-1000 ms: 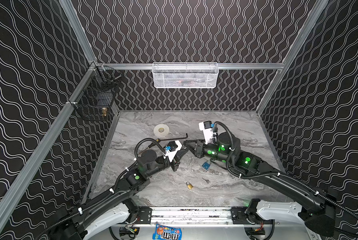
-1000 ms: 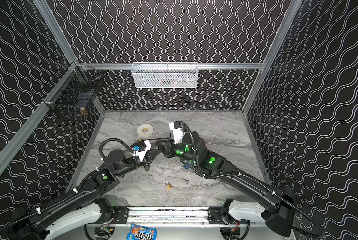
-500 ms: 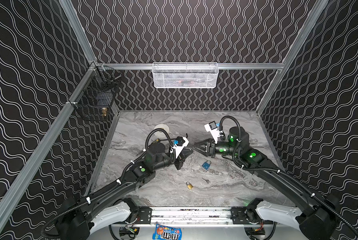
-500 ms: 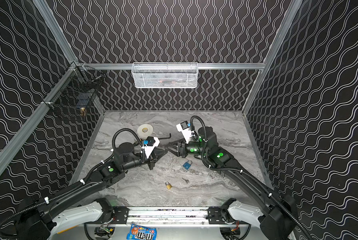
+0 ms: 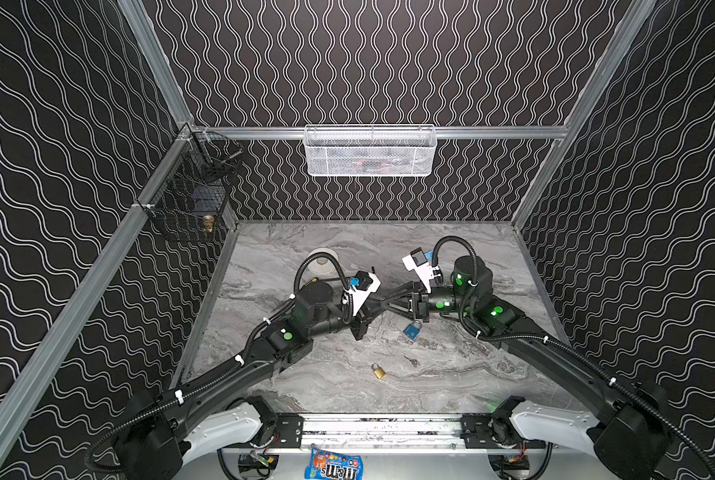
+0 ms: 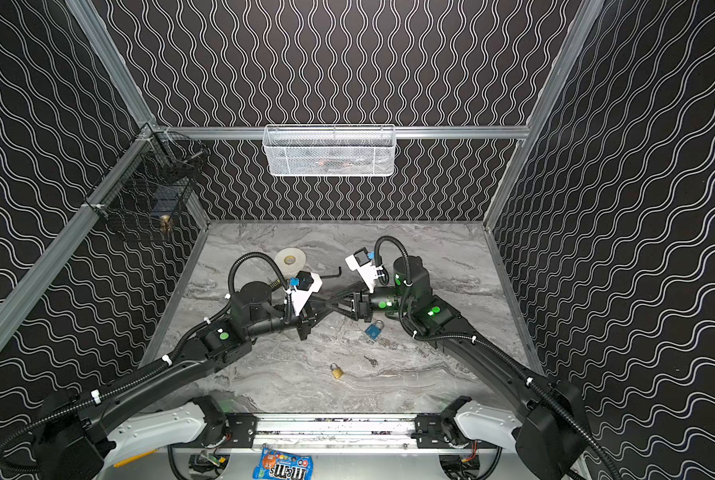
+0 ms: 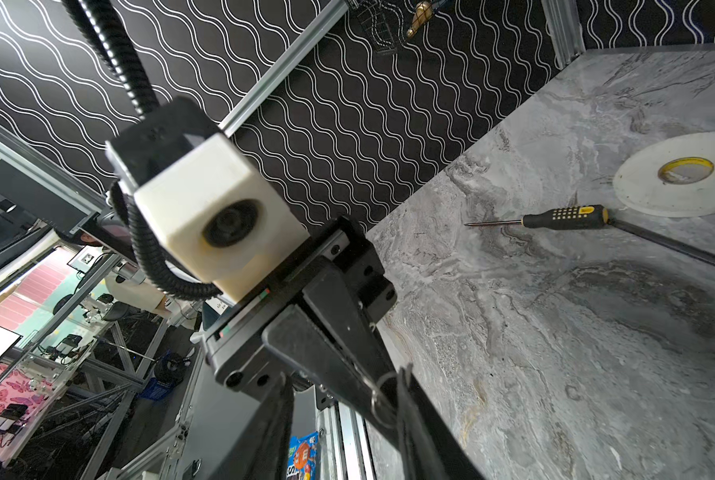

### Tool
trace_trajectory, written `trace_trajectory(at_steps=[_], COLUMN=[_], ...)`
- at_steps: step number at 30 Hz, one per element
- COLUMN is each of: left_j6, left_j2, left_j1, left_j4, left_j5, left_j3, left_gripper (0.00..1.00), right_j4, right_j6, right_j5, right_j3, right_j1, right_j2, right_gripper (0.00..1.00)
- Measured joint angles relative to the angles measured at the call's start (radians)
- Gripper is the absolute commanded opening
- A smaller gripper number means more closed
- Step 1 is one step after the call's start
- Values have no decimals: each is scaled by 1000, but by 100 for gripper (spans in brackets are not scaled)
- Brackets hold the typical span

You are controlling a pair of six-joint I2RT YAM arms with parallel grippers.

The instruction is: Unlock with the key

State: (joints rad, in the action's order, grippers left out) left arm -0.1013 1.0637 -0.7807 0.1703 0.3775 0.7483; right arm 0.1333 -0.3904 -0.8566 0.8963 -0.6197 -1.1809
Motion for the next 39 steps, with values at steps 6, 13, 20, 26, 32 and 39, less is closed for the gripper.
trace_trajectory(at_steps=[6,13,20,26,32,39], left_j6=[-1,-1,-1,0,0,-1], left_j2=[9,10,18,20,29,30], left_j1=[0,1,2,1,1,1], left_j4=[-11,-15,-34,-36,-41,-55], left_j5=[12,12,10,18,18,14], left_j3=[7,7,13,18,24,24], left_gripper=[0,0,0,0,0,0], right_j4=[0,-1,-13,-21,-22,-18], right_j6=[22,43,70,91,112,124], right_j5=[9,18,33,66,67,58], right_j3=[1,6,11,11,10,1], right_j1=[0,0,1,5,5,12], right_j2=[-11,-26,-37,-36,-42,-42], right_gripper=[33,27,30,27,20,10])
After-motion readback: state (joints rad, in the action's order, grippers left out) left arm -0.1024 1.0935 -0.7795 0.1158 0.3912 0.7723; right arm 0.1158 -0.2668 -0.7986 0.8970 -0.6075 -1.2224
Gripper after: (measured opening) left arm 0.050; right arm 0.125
